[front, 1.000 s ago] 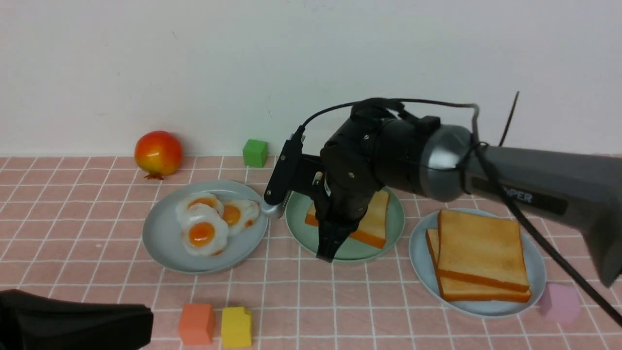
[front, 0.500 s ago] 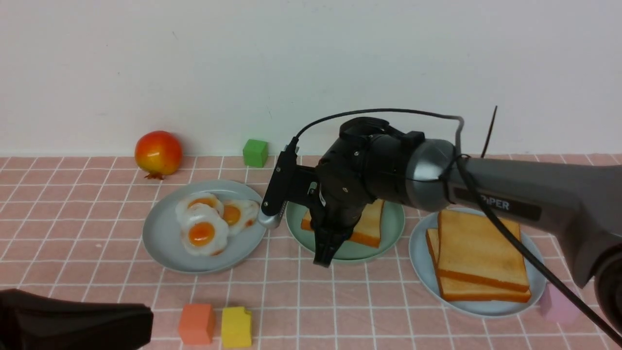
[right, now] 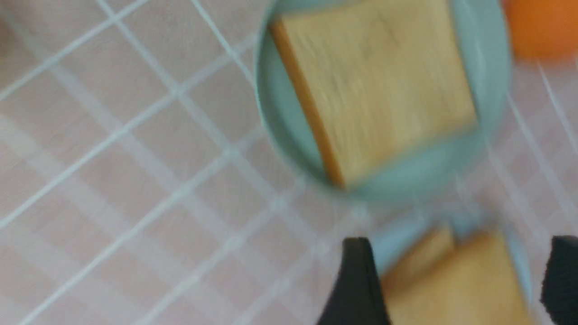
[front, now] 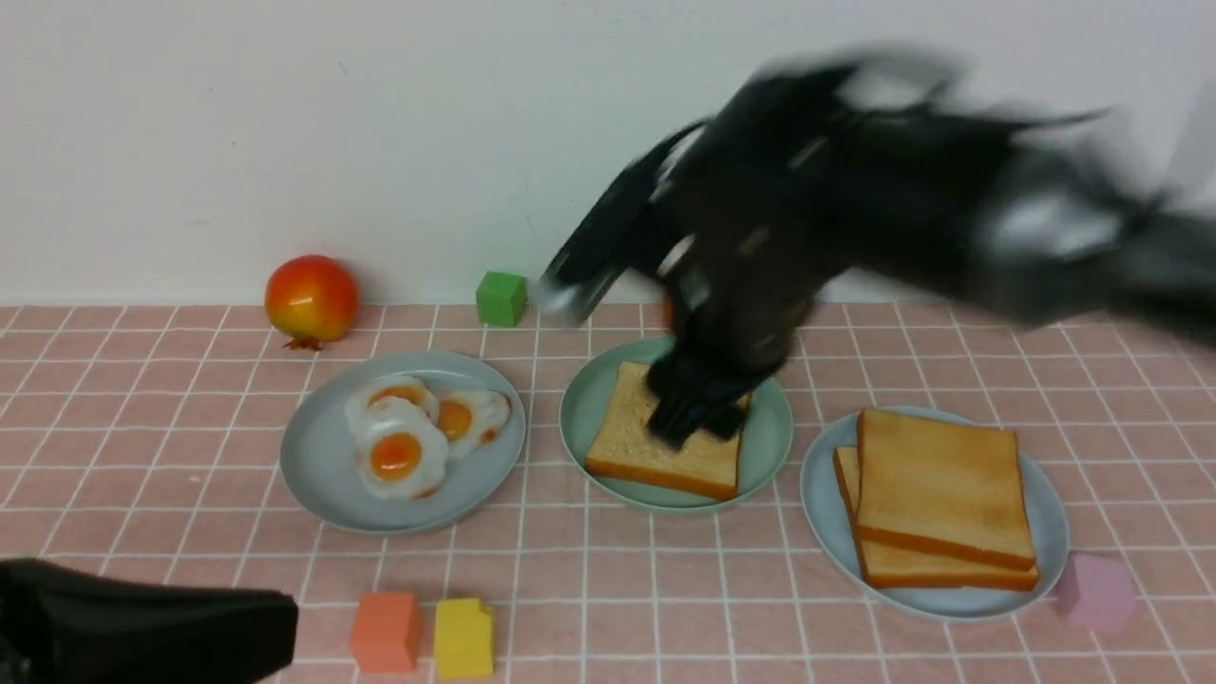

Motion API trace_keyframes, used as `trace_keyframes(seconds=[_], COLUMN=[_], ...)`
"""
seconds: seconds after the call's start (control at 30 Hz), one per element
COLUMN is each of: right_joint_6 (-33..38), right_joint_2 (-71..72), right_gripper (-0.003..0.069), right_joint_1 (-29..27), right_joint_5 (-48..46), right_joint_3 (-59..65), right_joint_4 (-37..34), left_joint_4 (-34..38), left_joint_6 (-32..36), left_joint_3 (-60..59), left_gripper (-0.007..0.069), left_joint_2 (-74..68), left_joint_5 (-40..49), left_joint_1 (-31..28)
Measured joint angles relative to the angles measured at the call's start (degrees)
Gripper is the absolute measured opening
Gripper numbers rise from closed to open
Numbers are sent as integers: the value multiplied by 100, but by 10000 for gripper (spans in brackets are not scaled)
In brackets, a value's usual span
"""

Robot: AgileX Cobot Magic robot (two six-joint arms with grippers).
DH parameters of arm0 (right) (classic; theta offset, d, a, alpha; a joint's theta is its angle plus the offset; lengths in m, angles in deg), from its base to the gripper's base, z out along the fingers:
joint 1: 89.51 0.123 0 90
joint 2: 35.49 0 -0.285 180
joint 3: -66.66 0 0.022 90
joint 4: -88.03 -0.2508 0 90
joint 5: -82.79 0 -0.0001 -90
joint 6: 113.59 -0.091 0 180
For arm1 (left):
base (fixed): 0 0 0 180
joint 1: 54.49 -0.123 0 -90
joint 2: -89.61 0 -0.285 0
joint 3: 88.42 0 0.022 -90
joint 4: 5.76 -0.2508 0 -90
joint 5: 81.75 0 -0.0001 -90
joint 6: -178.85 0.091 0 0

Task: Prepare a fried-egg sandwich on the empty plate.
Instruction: Grab a fried egg with your left arm

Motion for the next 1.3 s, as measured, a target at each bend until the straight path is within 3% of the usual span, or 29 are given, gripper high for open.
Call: trace_keyframes(seconds=[0.2,0.33,0.4,0.5,0.63,0.67,0.83,0.9,1.07,1.3], right_joint_6=[-415,-567,-725,-911,-1210,-1265,-1326,-1326,-1330,-1330], right_joint_2=[1767,3013,3482,3989,4572,4799,5221,5356,5635,5748], right_gripper=[258,22,-3,-1,10,12,13,15,15,19], right_joint_1=[-12,-1,-1,-1,-1,-1,-1,-1,-1,-1], right_joint_5=[-451,-508,-531,-548,-571,-571,-528,-454,-249,-211], right_joint_3=[860,1843,2224,2630,3249,3464,3841,3907,3934,3934], right_joint_4=[-1197,-1836,-1877,-1875,-1843,-1829,-1885,-1934,-2044,-2170], left_joint_4=[-909,-1152,-1223,-1369,-1966,-2471,-3349,-3413,-3285,-1784], left_joint_6=[-575,-609,-621,-667,-1221,-1601,-2428,-2446,-2101,69], left_joint_3=[771,942,942,993,1282,1489,2148,2408,3132,4578], left_gripper=[13,13,13,13,13,13,13,13,13,13], left_joint_2=[-1355,-2570,-2976,-3379,-3896,-4132,-4871,-5186,-6074,-7406], left_joint_5=[559,74,-231,-599,-802,-796,-529,-329,55,772], left_joint_1=[0,0,33,142,524,624,405,232,-356,-1389])
